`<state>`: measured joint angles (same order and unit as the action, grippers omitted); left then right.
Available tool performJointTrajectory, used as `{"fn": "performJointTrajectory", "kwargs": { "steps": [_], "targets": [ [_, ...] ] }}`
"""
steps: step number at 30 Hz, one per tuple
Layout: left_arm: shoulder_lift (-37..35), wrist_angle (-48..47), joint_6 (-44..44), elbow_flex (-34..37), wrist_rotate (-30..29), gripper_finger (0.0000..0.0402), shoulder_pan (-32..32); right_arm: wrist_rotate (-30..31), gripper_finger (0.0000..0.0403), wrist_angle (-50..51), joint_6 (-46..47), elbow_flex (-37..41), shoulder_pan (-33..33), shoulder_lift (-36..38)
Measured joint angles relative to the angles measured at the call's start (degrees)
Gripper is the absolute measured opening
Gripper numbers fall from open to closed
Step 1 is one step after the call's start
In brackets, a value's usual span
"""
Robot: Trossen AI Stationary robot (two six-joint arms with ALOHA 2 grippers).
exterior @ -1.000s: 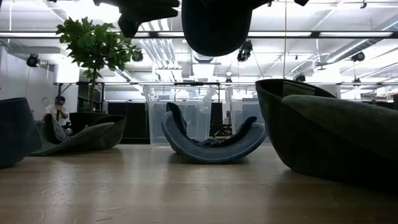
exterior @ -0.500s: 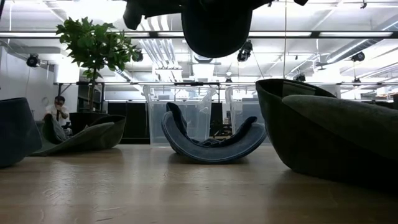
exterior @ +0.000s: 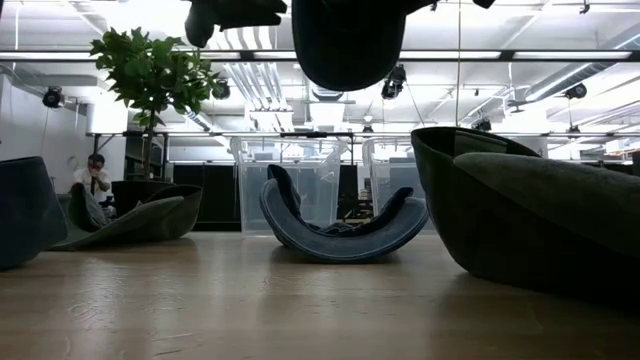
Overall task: Pick & Place hat
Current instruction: Put the top right blue cap into the left transparent bin
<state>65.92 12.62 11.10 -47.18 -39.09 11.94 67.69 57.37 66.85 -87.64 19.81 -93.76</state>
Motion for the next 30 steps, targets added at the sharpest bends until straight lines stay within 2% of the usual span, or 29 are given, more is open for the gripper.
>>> {"fn": "performJointTrajectory", "kwargs": {
  "steps": [9, 20, 30],
  "targets": [
    [0.9, 1.3, 0.1, 0.0, 0.7, 0.0107, -0.3, 0.0, 0.0013, -6.1, -6.7, 0.0, -0.6, 0.0],
    [0.8, 1.5, -0.8, -0.1, 0.4, 0.0107, -1.6, -0.3, 0.0013, -9.2, -8.3, 0.0, -0.7, 0.0],
    [0.8, 2.0, -0.9, -1.5, 1.1, 0.0107, -3.9, -3.5, 0.0013, -13.8, -13.3, 0.0, -0.8, -0.4]
  ]
}}
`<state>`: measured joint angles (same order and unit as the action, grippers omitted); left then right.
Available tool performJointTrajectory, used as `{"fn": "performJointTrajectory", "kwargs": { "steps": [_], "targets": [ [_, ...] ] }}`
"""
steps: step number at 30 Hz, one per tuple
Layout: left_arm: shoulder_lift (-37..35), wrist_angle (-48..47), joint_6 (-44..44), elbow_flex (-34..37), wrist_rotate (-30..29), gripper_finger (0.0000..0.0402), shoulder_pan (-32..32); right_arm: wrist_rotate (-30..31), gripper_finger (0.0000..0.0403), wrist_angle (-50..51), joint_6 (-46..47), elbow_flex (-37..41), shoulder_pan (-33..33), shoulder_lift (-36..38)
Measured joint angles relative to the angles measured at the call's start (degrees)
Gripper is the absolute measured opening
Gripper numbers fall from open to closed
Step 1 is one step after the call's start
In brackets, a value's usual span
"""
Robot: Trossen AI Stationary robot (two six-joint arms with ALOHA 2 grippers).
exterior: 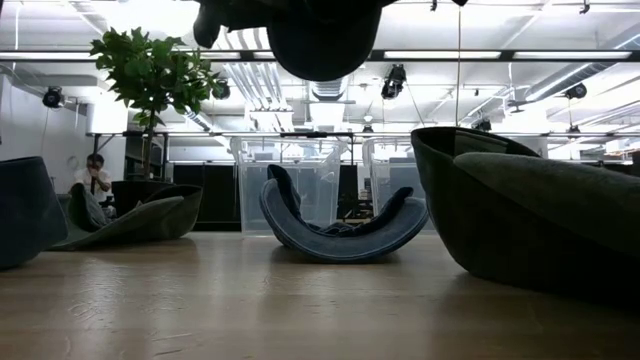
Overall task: Pick & Place hat
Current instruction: Put the top right blue cap into the left transparent bin
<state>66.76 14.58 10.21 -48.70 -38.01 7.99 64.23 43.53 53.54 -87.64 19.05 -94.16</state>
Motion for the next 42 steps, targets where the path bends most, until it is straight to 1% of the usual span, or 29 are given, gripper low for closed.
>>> {"fn": "performJointTrajectory", "kwargs": {
  "steps": [4, 6, 8, 11, 15, 18, 20, 22, 24, 26, 29, 33, 37, 39, 42],
  "targets": [
    [0.0, -0.1, 1.1, -0.1, 1.0, 0.0104, -0.1, -1.0, 0.0013, 0.0, -0.1, 0.0, 0.0, -0.5],
    [0.0, -0.1, 1.6, -0.1, 1.0, 0.0092, -0.1, -2.0, 0.0013, 0.0, -0.2, 0.0, 0.0, -0.5],
    [0.0, -0.1, 1.7, -0.1, 1.0, 0.0068, -0.1, -2.6, 0.0013, 0.0, -0.5, 0.0, 0.0, -0.5],
    [0.0, -0.1, 1.5, -0.1, 0.8, 0.0017, -0.1, -2.6, 0.0013, -0.1, -1.5, 0.0, 0.0, -0.5],
    [0.0, -0.1, 1.5, -0.1, 0.3, 0.0009, -0.1, -2.7, 0.0013, -0.2, -1.8, 0.0, 0.0, -0.5],
    [0.0, -0.4, 1.5, -0.1, -2.1, 0.0006, -0.1, -3.5, 0.0013, -0.5, -4.3, 0.0, 0.0, -0.5],
    [0.0, -0.9, 1.5, -0.1, -4.5, 0.0006, -0.1, -5.3, 0.0017, -0.7, -5.7, 0.0, 0.0, -0.4],
    [0.0, -0.8, 1.5, -0.1, -6.0, 0.0006, -0.4, -8.5, 0.003, -0.5, -7.0, 0.0, -0.1, -0.1],
    [-0.1, -0.9, 1.5, -0.1, -7.7, 0.0006, -1.1, -11.4, 0.0049, -0.1, -8.0, 0.0, -0.1, 0.2],
    [-0.1, -1.1, 1.6, -0.1, -11.8, 0.0006, -2.1, -14.5, 0.0069, 0.8, -9.4, 0.0, 0.1, 0.4],
    [-0.3, -1.0, 2.1, -0.4, -15.0, 0.0006, -3.2, -19.0, 0.0096, 2.0, -10.8, 0.0, 0.5, 0.4],
    [-0.4, -1.1, 4.1, -1.2, -14.0, 0.0006, -4.7, -22.3, 0.0125, 4.9, -10.8, 0.0, 0.1, 0.7],
    [-0.4, -1.1, 6.6, -2.8, -13.1, 0.0005, -5.7, -25.0, 0.0143, 10.1, -10.6, 0.0, 0.4, 0.8],
    [-0.6, -1.0, 6.6, -3.8, -9.3, 0.0005, -6.0, -25.9, 0.0148, 12.9, -10.6, 0.0, 0.6, 0.8],
    [-2.2, -0.7, 6.4, -5.3, 1.0, 0.0005, -7.1, -25.8, 0.015, 17.2, -10.2, 0.0, 1.5, 0.7]
  ]
}}
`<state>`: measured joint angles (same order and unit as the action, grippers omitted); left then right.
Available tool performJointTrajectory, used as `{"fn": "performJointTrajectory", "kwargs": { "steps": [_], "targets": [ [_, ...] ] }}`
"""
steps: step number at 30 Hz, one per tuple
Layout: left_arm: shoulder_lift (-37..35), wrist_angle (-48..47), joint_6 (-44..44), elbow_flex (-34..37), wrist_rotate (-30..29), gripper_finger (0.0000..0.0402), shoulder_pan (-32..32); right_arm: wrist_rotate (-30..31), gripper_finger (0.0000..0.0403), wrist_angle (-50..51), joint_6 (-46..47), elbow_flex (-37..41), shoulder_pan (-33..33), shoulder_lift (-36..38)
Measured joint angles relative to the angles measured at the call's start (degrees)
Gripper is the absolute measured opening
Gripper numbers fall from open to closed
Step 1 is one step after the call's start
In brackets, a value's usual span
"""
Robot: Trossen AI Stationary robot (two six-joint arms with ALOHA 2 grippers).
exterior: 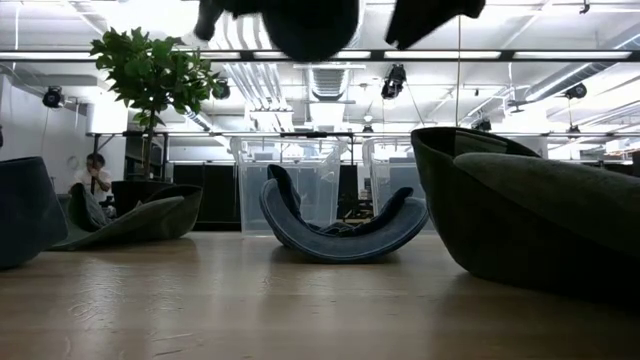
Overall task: Pick & Place hat
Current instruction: Put the top right blue cap into the left transparent bin
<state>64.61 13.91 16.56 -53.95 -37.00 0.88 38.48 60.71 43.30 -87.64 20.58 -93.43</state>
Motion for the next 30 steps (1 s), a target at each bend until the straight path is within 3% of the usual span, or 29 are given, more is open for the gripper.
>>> {"fn": "performJointTrajectory", "kwargs": {
  "steps": [7, 14, 17, 21, 25, 28, 30],
  "targets": [
    [-7.7, 6.0, -1.6, -0.4, 36.4, 0.0005, -4.5, 0.3, 0.0139, 9.8, 1.5, 0.2, 1.3, -0.1],
    [-12.4, 10.6, 6.1, -0.2, 56.2, 0.0005, -5.2, 3.8, 0.0127, 14.1, 1.7, 3.7, 1.3, 0.0],
    [-12.4, 16.8, 11.2, -0.2, 65.1, 0.0005, -4.7, 5.2, 0.0125, 14.2, 1.7, 6.6, 1.1, 0.0],
    [-11.6, 23.5, 12.5, -0.2, 70.1, 0.0005, -2.9, 5.2, 0.0128, 14.1, 3.4, 10.0, 1.2, 0.0],
    [-10.6, 24.4, 11.8, -0.2, 70.6, 0.0005, -2.4, 5.1, 0.0132, 14.1, 7.4, 12.5, 1.1, 0.0],
    [-9.8, 24.3, 12.7, -0.2, 64.8, 0.0005, -2.4, 5.0, 0.0132, 14.1, 9.7, 13.2, 1.1, 0.0],
    [-9.2, 21.8, 14.0, -0.2, 57.6, 0.0005, -2.5, 5.1, 0.013, 13.9, 10.6, 13.2, 1.2, 0.0]
  ]
}}
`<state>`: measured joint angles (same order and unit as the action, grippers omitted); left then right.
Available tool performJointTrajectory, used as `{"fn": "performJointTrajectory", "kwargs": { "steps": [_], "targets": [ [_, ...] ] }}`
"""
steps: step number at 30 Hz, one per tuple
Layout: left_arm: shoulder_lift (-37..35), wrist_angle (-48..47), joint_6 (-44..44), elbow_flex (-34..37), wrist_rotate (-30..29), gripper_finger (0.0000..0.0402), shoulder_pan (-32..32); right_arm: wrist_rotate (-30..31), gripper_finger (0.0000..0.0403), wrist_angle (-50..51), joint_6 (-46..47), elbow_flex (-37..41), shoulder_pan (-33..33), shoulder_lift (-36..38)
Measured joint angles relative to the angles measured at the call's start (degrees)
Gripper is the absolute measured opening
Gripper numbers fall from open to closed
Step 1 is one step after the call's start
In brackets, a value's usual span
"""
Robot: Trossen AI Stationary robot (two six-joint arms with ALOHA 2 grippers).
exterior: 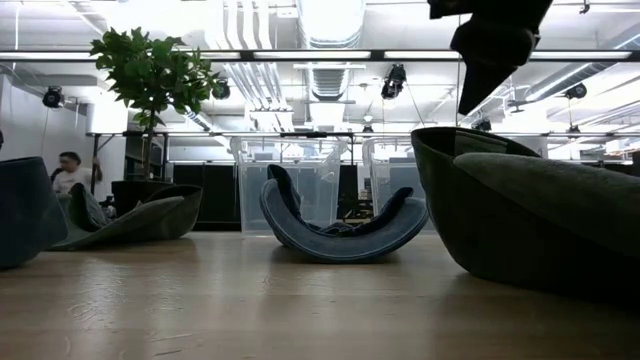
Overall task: Pick & Place hat
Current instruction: Put the top right blue cap into the left transparent bin
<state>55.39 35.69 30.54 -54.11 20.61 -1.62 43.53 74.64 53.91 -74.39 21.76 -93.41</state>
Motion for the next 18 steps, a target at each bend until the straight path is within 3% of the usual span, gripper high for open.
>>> {"fn": "performJointTrajectory", "kwargs": {
  "steps": [5, 9, 13, 18],
  "targets": [
    [1.3, -15.0, 7.3, -0.4, -26.4, 0.0005, -0.3, 0.5, 0.0128, -0.4, 1.6, 0.0, 0.0, 0.3],
    [2.7, -31.9, 12.9, -2.9, -42.2, 0.0005, -1.5, 1.4, 0.0128, -0.9, 1.7, 0.0, 0.0, 1.1],
    [5.0, -43.1, 17.0, -6.2, -51.8, 0.0005, -3.1, 1.5, 0.0127, -1.8, 1.6, 0.0, 0.0, 2.2],
    [9.8, -50.7, 19.6, -11.0, -55.7, 0.0005, -6.2, 1.6, 0.0127, -2.2, 1.6, 0.0, 0.0, 2.7]
  ]
}}
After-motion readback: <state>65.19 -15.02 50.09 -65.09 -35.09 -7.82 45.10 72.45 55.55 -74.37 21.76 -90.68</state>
